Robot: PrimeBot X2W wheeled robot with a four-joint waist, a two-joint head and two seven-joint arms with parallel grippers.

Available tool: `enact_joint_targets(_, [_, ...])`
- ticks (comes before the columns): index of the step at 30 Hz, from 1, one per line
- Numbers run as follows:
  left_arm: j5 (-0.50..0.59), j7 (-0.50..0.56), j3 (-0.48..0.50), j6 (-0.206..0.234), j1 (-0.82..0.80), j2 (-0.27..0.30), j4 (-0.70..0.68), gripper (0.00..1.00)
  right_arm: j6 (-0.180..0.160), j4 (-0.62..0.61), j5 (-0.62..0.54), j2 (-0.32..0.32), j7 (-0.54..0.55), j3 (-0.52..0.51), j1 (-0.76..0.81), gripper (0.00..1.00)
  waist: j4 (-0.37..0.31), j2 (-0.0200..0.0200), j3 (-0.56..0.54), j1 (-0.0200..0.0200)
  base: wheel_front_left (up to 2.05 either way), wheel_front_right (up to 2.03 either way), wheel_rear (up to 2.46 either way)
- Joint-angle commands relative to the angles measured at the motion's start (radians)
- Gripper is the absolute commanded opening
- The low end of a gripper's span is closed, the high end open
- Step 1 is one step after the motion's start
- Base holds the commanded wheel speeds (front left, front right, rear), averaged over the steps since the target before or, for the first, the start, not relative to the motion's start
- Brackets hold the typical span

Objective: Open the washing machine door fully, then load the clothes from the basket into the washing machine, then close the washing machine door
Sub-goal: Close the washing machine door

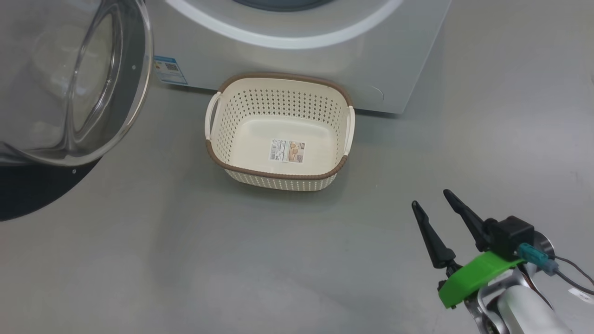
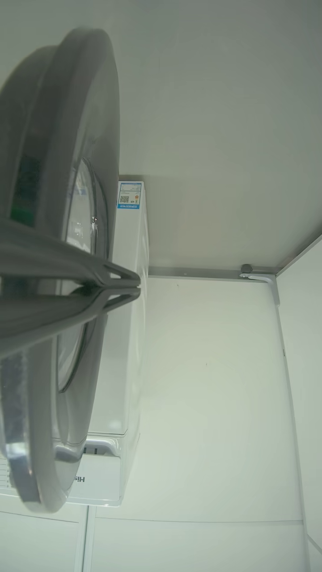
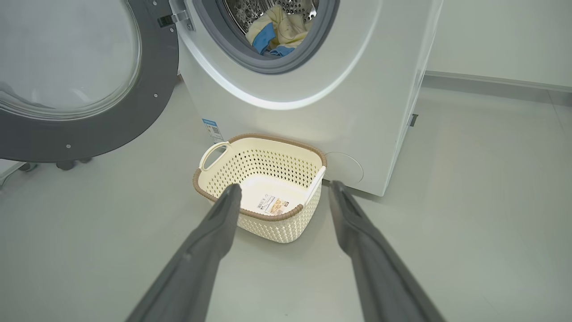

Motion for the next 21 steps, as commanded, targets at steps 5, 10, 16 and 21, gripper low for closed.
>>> enact_joint_targets(5, [0.007, 0.034, -0.024, -0.014, -0.029, 0.037, -0.036, 0.00, 0.002, -0.030, -0.006, 0.008, -0.010, 0.013, -0.017, 1.00, 0.015, 0.0000, -0.011, 0.0000, 0.00, 0.00, 0.00])
enact_joint_targets(10, [0.015, 0.051, -0.044, -0.014, -0.027, 0.027, -0.057, 0.00, 0.002, -0.027, -0.007, 0.022, -0.010, 0.015, -0.022, 1.00, 0.025, 0.0000, -0.015, 0.0000, 0.00, 0.00, 0.00])
enact_joint_targets(16, [0.019, 0.072, -0.065, -0.009, -0.021, 0.003, -0.094, 0.00, 0.002, -0.021, -0.003, 0.031, -0.010, 0.013, -0.028, 1.00, 0.032, 0.0000, -0.021, 0.0000, 0.00, 0.00, 0.00])
enact_joint_targets(21, [0.020, 0.088, -0.073, 0.002, -0.003, -0.011, -0.130, 0.00, 0.002, -0.021, -0.001, 0.037, -0.010, 0.014, -0.028, 1.00, 0.030, 0.0000, -0.026, 0.0000, 0.00, 0.00, 0.00])
